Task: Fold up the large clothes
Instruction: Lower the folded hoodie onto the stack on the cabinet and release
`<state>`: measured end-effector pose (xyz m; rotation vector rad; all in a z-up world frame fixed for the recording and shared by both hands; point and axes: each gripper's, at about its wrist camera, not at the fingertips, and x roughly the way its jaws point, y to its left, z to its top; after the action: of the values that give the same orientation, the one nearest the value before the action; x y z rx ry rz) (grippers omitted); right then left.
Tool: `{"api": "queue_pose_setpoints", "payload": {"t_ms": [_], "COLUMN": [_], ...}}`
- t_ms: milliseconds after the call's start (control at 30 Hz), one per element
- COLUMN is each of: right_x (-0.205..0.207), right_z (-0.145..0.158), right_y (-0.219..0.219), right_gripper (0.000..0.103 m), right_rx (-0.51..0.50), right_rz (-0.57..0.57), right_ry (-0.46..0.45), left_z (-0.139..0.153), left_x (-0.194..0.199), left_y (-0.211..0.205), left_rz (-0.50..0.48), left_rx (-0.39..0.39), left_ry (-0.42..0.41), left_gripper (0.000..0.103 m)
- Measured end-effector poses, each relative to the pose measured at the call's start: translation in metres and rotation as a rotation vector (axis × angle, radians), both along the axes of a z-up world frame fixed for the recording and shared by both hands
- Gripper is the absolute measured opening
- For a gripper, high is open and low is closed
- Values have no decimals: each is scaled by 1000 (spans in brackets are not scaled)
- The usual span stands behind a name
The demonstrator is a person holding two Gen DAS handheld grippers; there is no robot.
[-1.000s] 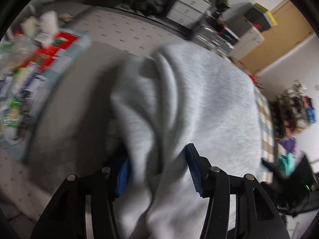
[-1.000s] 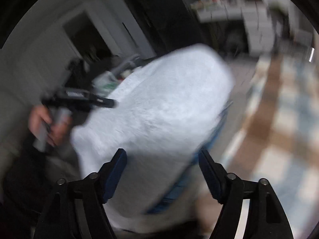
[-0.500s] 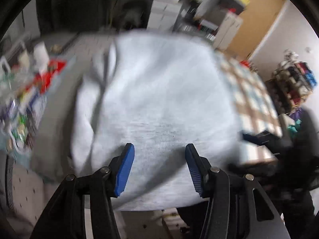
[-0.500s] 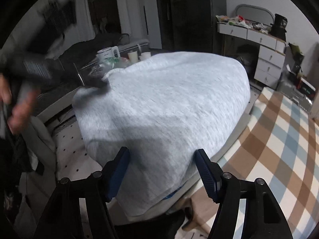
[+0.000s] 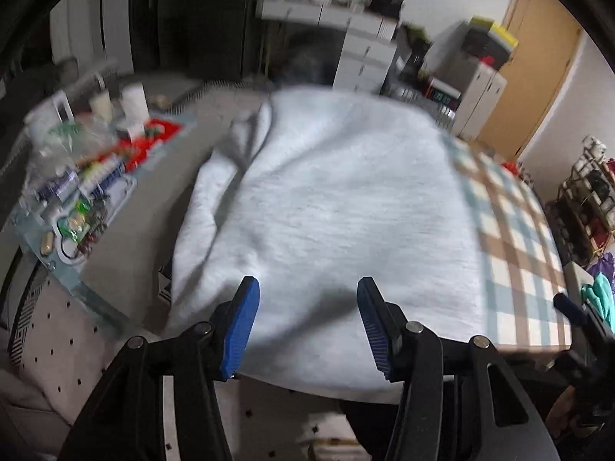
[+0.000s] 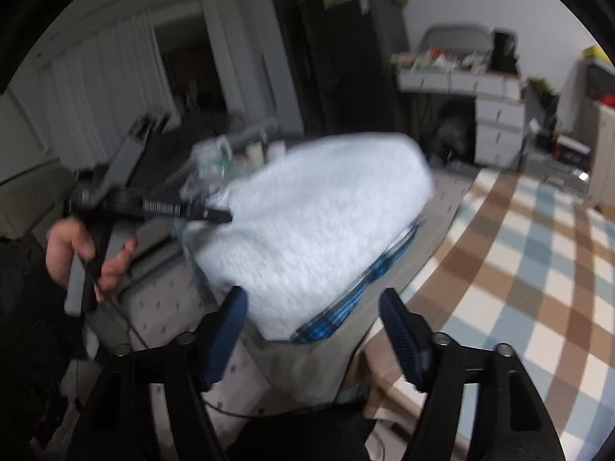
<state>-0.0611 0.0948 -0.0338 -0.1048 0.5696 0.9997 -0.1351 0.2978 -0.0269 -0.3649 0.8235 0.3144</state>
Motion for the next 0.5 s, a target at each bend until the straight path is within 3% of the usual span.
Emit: {"api": "queue_pose_setpoints", "payload": {"t_ms": [100, 133, 200, 300, 433, 500], "right_x": [-20, -30, -46, -67, -83, -93], "right_z": [20, 27, 36, 42, 37, 30], "right_y": [-24, -32, -43, -50, -56, -60], "right_gripper": [94, 103, 103, 103, 103, 103], "right_rx": [116, 155, 213, 246, 269, 271], "right_rz": [-27, -39, -39, -37, -81, -118], "right_ry": [-59, -87, -139, -192, -236, -273], "left_z": [14, 17, 20, 19, 21, 26], "left_x": [-25, -34, -43, -53, -58, -66], "left_y": [-30, -39, -45, -61, -68, -77], "left_rz": [13, 28, 63, 112, 128, 136], "left_rx": [31, 49, 91, 159, 151, 192], "left_ry": [-112, -151, -222, -265, -306, -327], "left_gripper": [55, 59, 68, 69, 73, 91]}}
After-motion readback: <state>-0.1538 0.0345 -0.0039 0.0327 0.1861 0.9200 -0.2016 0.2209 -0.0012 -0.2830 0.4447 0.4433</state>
